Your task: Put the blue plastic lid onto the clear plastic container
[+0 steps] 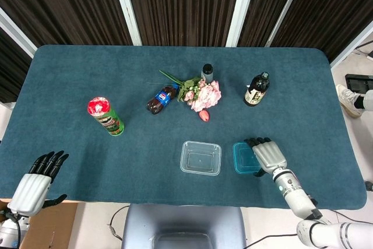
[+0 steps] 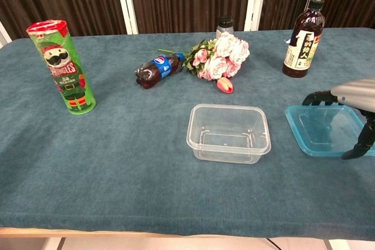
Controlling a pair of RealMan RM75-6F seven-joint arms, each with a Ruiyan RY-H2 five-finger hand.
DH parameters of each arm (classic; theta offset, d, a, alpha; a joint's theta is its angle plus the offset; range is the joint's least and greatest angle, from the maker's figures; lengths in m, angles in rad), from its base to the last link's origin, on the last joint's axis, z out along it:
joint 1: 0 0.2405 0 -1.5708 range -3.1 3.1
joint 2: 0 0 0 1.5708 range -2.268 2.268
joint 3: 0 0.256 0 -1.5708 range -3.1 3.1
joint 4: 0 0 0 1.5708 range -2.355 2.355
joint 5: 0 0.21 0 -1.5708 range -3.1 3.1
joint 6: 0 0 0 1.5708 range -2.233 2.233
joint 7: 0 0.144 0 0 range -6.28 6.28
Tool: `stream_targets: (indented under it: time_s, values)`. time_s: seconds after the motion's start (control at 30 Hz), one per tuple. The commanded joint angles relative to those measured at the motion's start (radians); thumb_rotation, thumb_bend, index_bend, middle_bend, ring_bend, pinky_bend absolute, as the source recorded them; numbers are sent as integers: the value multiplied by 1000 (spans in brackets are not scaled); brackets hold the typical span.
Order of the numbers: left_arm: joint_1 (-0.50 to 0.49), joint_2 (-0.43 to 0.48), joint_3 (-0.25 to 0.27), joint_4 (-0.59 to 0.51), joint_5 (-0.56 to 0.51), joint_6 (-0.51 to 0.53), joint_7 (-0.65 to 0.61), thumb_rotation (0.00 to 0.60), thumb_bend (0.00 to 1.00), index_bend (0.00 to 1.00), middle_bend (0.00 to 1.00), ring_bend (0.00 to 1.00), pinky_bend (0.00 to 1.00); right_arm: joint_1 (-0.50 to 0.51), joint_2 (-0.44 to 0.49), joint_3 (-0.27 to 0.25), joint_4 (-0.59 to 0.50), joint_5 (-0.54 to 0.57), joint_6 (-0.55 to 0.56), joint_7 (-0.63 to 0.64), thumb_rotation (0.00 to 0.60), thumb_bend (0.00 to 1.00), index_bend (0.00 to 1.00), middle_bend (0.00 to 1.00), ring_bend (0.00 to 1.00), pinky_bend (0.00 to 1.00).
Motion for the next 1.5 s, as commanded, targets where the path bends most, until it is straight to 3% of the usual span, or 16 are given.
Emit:
stream_targets:
  time_s: [0.03,0.2,0.43,0.6,0.77,0.9,1.13,1.5]
  values:
    - [0,-1,0,0,1,1,1,600,452,0,52,29,110,-14,39,15,-46,-45,22,44,600,230,896,539,490,486]
    - [1,-1,2,0,6,4,1,600,453,0,52,29,110,-38,90,53,-145,-94,100,78,600,240,899,554,499,513]
    - [2,5,4,-1,7,7,-7,600,454,0,52,29,110,-9,154,116,-366,17,132,-14,600,253,899,554,500,515]
    - [8,8,4,2,11,20,-16,600,454,0,52,30,110,59,135,167,-519,218,177,-150,600,260,899,554,500,516]
    - [5,13,1,5,10,19,-33,600,453,0,52,29,110,157,51,227,-592,439,263,-262,600,269,899,555,494,514]
    - [1,20,0,7,10,15,-52,600,453,0,52,29,110,213,-55,259,-594,543,350,-303,600,290,899,555,481,495]
    - [-5,25,11,12,29,7,-71,600,455,0,52,30,110,271,-249,276,-520,603,518,-371,600,301,899,555,480,486]
    - [-2,27,10,13,26,14,-74,600,454,0,52,29,110,298,-358,284,-399,624,551,-412,600,309,899,555,479,467]
